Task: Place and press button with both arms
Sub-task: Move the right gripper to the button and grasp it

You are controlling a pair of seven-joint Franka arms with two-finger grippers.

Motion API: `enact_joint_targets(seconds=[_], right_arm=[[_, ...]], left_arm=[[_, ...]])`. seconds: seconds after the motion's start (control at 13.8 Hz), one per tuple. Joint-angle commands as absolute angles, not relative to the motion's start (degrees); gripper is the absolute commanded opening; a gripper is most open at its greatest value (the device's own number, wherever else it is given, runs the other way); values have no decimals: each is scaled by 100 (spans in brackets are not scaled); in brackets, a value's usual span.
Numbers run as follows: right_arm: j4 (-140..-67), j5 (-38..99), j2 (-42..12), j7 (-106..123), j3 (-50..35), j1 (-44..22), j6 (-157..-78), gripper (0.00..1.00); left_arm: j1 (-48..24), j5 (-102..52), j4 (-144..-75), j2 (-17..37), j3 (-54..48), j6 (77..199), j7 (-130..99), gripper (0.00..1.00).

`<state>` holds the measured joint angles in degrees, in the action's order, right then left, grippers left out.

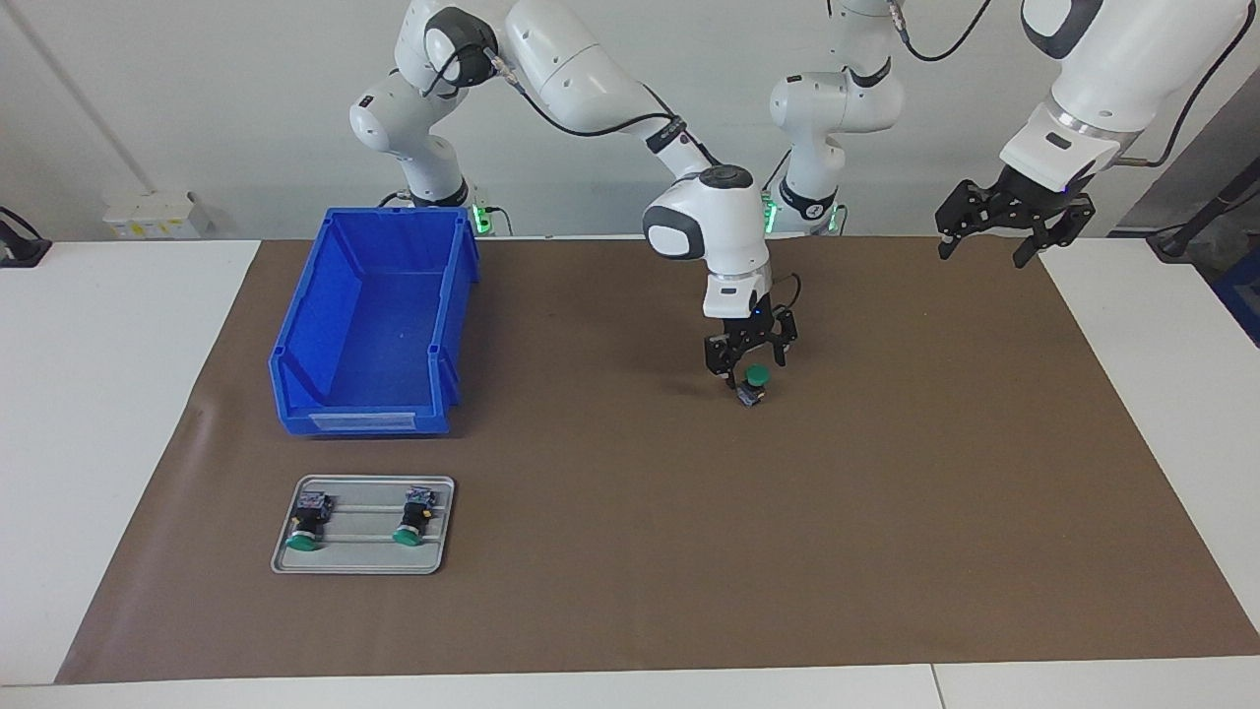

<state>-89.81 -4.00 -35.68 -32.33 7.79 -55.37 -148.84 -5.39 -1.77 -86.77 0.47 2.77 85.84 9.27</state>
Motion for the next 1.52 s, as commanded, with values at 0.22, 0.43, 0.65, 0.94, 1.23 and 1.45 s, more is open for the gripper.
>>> enact_joint_targets(seconds=[0.22,0.43,0.65,0.94,1.23,1.45], right_arm=[[-8982,-519,-3621,-3261,773,-5546,-14924,92],[-8974,-519,-3621,-3261,782,-5572,-14898,82],[-8974,-519,-3621,-3270,782,-5581,-14880,80],[-8974,-606,-3612,-3269,791,-5598,-14854,0],[-8877,-870,-3612,-3305,844,-5757,-14432,0],[-8658,-879,-3604,-3489,853,-5731,-14169,0]], left_arm=[[-483,-123,-8912,-141,229,8666,905,100],[-475,-123,-8912,-141,229,8675,914,100],[-483,-123,-8912,-141,229,8675,905,100],[-475,-123,-8912,-141,229,8675,905,100],[-483,-123,-8912,-141,229,8675,905,100],[-483,-123,-8912,-141,229,8675,914,100]])
